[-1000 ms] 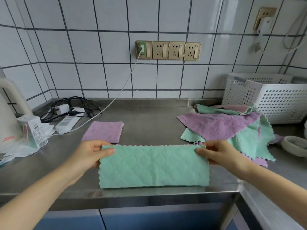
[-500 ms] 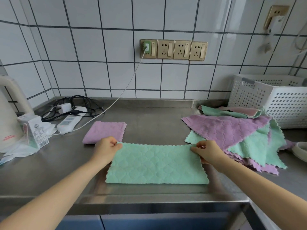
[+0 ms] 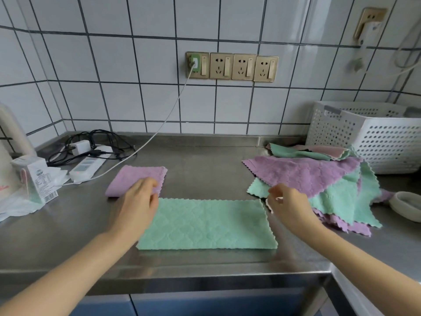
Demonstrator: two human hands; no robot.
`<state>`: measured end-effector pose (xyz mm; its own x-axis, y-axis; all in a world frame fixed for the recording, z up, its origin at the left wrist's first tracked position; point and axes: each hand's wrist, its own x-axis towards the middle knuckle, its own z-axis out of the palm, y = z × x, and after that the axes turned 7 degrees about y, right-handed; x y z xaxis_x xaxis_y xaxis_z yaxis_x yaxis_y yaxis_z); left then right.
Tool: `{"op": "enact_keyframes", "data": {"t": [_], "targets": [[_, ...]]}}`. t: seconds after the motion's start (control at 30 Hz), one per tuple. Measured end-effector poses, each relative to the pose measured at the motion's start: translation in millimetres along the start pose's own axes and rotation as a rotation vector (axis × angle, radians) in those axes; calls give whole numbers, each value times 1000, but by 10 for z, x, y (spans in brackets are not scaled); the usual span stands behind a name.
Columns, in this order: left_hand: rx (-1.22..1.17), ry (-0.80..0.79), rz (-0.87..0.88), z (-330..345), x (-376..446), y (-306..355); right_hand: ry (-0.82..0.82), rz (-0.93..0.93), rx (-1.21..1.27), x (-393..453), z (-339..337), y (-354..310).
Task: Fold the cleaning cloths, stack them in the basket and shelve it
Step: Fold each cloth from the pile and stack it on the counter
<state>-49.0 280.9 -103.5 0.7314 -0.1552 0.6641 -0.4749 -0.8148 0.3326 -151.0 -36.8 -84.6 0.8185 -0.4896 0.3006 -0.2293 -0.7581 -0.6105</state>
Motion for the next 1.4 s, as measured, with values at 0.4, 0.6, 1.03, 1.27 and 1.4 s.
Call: {"op": "enact_keyframes", "data": {"t": [0.4,0.6,1.03,1.27,1.4], "targets": [[-78,-770,301,-14,-673,352,-406,-766,-134,-675,147,149],[-35,-677,184,-190,-698,40,-204,-865,-252,-632,-84,473],[-344,-642,141,31,-782,1089,-298,-774,229,-1005,-328,-486],[-535,-667,72,-130,-712,858,-235,-504,69,-580,-321,46],[-528,-683,164,-244,-658,724,-380,-588,60,-695,-34,197]]}}
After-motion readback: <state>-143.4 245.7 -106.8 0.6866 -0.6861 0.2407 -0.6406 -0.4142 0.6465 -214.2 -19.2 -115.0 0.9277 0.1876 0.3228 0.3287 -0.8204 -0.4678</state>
